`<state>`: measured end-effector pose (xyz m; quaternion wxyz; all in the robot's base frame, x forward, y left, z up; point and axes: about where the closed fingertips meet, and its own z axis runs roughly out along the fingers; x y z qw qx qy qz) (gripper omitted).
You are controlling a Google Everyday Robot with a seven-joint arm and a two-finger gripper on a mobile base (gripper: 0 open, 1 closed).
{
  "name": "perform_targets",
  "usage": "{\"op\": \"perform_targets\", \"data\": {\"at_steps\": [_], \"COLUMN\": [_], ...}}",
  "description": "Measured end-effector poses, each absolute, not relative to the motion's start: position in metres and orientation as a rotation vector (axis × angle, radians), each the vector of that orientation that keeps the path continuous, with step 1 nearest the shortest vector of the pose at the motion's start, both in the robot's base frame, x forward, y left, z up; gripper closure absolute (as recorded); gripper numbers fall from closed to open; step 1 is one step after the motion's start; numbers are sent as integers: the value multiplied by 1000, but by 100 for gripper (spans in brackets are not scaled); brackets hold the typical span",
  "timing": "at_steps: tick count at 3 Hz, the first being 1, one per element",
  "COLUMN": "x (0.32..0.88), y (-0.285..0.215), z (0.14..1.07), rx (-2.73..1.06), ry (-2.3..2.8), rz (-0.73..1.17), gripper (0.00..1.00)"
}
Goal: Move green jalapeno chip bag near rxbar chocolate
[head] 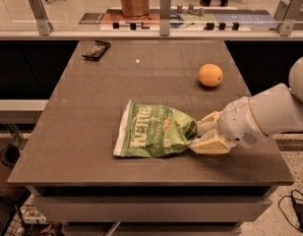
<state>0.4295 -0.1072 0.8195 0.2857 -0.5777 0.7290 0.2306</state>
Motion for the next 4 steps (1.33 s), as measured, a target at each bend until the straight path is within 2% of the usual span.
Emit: {"op": "perform_targets", "data": {"at_steps": [1,2,4], "x": [429,431,436], "y": [-106,-107,-113], "z": [820,824,849], "rx": [-1548,-1544,-1525], "ry": [1947,1938,1922], "rz": [617,615,558], "gripper": [12,0,0]}}
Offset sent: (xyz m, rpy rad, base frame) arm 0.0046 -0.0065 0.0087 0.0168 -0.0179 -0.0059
